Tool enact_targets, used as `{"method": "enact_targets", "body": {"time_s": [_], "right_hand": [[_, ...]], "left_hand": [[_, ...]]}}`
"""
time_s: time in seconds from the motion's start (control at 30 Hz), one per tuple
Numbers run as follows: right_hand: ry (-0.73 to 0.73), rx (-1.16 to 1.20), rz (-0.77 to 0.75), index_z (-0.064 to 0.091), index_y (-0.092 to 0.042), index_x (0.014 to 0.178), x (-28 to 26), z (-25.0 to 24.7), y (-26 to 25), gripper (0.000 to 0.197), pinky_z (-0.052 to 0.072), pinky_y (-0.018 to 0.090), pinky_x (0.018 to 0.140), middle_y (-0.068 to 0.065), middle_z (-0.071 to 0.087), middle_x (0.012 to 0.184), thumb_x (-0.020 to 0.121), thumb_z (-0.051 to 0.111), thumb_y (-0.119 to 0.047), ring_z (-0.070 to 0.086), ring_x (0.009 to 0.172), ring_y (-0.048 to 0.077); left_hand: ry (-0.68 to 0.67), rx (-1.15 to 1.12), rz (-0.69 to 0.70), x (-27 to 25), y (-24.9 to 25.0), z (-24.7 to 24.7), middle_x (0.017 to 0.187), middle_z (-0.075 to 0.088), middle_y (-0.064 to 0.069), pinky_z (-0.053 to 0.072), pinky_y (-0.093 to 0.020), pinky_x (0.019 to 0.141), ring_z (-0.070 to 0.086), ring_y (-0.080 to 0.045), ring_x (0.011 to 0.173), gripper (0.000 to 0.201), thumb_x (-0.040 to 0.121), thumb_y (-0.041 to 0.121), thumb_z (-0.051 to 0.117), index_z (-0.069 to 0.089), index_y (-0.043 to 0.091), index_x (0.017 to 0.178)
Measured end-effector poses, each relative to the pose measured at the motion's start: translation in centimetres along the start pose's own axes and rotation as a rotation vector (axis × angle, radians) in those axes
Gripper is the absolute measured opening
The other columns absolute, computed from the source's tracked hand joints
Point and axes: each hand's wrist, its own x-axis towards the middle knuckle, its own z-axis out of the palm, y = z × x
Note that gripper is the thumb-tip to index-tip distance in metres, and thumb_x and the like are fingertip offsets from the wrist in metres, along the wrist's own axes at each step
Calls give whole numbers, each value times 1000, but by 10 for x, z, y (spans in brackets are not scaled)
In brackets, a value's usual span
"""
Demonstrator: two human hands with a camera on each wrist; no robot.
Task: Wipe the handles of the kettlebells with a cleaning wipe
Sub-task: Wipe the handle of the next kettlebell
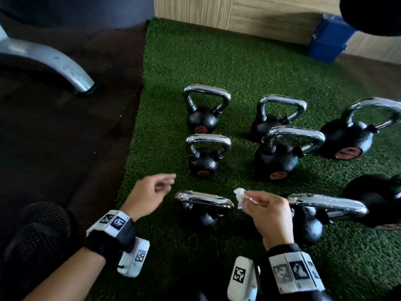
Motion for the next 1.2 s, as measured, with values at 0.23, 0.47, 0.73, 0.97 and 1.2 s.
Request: {"method": "enact_targets", "body": {"time_s": [0.23,0.47,0.73,0.97,1.2], "right_hand": [[-290,144,-353,80,-35,89,-27,19,-65,23,55,19,70,-8,79,85,76,86,-17,73,77,8],[-249,135,-388,63,-26,83,-33,36,-71,37,53,31,58,-7,75,76,64,93,-21,66,62,10],[-49,-251,-143,68,-31,92,-8,9,-13,39,46,25,64,-7,70,88,66,70,-2,62,69,6],[-397,-247,166,74,-35,107,-1,42,52,51,55,32,90,-7,76,95,61,95,-25,70,96,15],[-249,-178,36,71,-46,74,-10,52,61,25,47,4,61,-32,71,77,63,92,-37,66,75,-13]], "left_hand": [[-99,-671,-36,-20,82,-10,119,76,-2,59,-28,91,71,-16,113,38,92,37,61,71,17,123],[-238,-779,-70,-29,94,8,116,76,-10,59,-28,88,73,-22,108,44,84,37,71,76,11,119],[167,-397,341,-37,73,13,111,77,11,55,-17,92,73,-7,107,22,89,26,76,79,24,111],[163,300,603,-36,64,39,123,72,12,53,-20,92,61,-4,107,34,92,30,67,74,16,122],[312,196,533,-42,36,22,118,72,18,56,-17,88,64,-2,105,30,94,24,71,73,19,123]]}}
